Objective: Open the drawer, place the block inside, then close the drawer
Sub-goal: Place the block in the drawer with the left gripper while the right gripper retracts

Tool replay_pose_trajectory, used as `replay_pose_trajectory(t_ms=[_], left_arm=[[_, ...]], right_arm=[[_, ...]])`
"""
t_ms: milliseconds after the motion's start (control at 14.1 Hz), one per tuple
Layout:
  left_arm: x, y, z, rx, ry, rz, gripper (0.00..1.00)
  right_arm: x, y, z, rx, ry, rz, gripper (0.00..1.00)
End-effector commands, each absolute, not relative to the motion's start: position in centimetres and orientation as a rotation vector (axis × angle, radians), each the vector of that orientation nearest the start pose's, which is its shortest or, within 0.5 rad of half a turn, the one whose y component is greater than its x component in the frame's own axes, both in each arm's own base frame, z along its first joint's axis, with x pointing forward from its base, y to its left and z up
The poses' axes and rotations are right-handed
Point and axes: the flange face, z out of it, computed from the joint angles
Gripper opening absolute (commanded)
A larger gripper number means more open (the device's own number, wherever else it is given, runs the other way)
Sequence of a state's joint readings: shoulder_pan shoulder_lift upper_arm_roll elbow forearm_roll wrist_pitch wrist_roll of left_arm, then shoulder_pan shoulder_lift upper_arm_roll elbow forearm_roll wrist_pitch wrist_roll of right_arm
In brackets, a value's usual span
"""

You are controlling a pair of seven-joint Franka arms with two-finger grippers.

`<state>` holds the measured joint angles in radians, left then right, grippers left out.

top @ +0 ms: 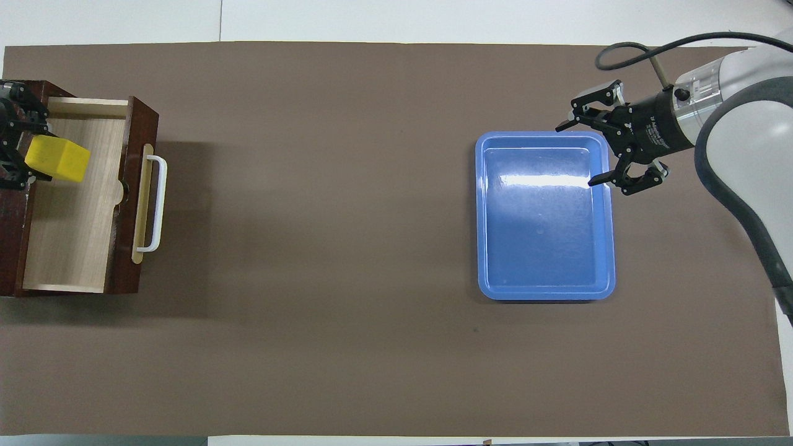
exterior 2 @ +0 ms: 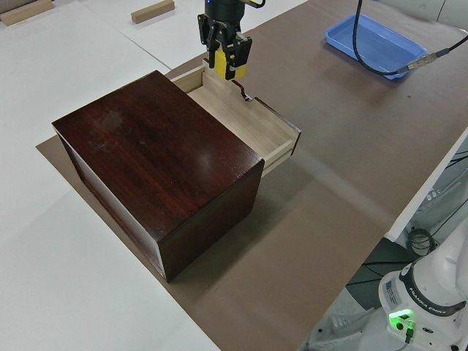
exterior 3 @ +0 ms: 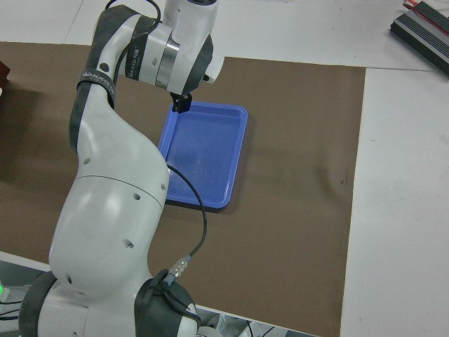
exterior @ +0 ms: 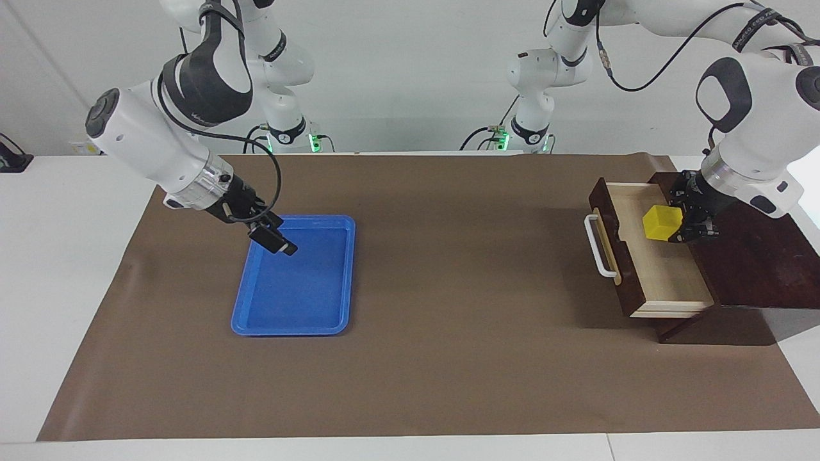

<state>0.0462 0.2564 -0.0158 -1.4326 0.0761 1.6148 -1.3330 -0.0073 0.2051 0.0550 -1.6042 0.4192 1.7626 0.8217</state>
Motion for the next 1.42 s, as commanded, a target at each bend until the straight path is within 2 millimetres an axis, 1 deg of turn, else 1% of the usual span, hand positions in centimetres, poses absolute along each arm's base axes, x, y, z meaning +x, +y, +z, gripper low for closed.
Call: replay_pose_trajectory(t_ms=[0, 71, 142, 283, 354, 567, 780, 850, 921, 992, 1134, 1276, 1346], left_arm=[[60.5, 3.5, 52.8, -2.379, -1.903, -0.011, 0.00], [59.9, 4.2, 52.2, -2.364, -1.920, -0.009, 0.00], [59.3, 4.2, 51.4, -2.364, -1.933, -0.026, 0.00], [58.5, 4.1, 49.5, -2.369, -1.982, -0.094, 0.00], [58.2, 4.6, 48.8, -2.352, -2.020, -0.118, 0.00], [58.2, 5.0, 47.3, -2.256, -2.139, -0.127, 0.00], [58.2, 4.9, 46.4, -2.199, -2.188, -0.109, 0.00], [58.2, 4.9, 46.2, -2.196, -2.188, -0.106, 0.00], [58.2, 4.7, 46.0, -2.196, -2.186, -0.102, 0.00], [58.2, 4.5, 45.9, -2.194, -2.187, -0.097, 0.00], [58.2, 4.6, 45.5, -2.188, -2.191, -0.094, 0.00], [58.2, 4.8, 44.9, -2.192, -2.199, -0.112, 0.00], [58.2, 4.8, 44.2, -2.191, -2.198, -0.103, 0.00]], right_arm=[[60.7, 5.5, 52.1, -2.713, 0.875, 0.276, 1.00], [60.2, 5.1, 52.5, -2.782, 0.759, 0.263, 1.00], [59.8, 4.5, 52.7, -2.848, 0.664, 0.254, 1.00], [58.9, 3.6, 53.7, -2.946, 0.475, 0.238, 1.00], [58.3, 3.2, 54.5, -2.993, 0.379, 0.233, 1.00], [56.1, 1.3, 57.6, -3.102, 0.149, 0.225, 1.00], [53.8, -0.8, 60.9, -3.142, -0.102, 0.194, 1.00], [52.9, -0.9, 62.0, -3.154, -0.173, 0.197, 1.00], [52.1, -1.2, 63.2, -3.175, -0.210, 0.202, 1.00], [51.8, -1.2, 64.1, -3.171, -0.219, 0.234, 1.00], [51.8, -1.4, 64.0, -3.169, -0.211, 0.261, 1.00], [52.2, -1.4, 62.9, -3.162, -0.204, 0.301, 1.00], [52.3, -1.4, 62.5, -3.161, -0.192, 0.313, 1.00]])
